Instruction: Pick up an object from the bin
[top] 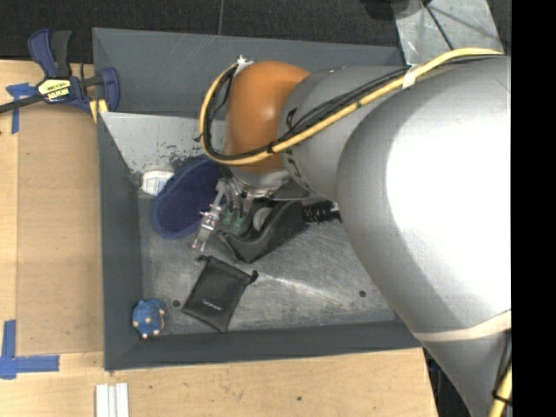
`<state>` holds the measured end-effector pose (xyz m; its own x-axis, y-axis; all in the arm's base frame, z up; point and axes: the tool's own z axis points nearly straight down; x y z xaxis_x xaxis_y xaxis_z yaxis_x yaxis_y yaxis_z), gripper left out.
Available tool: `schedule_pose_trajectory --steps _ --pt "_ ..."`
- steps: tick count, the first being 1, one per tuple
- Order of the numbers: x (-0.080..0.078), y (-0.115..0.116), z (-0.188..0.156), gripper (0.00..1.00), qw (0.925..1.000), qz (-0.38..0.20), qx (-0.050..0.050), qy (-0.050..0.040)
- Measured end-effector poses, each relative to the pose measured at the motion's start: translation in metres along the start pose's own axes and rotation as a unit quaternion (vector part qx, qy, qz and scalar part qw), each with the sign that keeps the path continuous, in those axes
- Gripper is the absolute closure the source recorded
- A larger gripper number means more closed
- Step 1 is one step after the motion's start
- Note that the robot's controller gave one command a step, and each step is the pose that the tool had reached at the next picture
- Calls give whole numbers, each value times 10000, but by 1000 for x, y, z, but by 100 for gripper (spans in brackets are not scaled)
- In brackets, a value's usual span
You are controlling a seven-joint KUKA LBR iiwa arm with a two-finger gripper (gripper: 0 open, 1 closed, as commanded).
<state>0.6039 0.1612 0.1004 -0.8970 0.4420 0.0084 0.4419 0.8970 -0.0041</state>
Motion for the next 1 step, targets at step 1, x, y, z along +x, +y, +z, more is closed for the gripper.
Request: schedule_pose_trajectory --steps 1 --pt "17 -32 24 0 9961 -865 -74 -121"
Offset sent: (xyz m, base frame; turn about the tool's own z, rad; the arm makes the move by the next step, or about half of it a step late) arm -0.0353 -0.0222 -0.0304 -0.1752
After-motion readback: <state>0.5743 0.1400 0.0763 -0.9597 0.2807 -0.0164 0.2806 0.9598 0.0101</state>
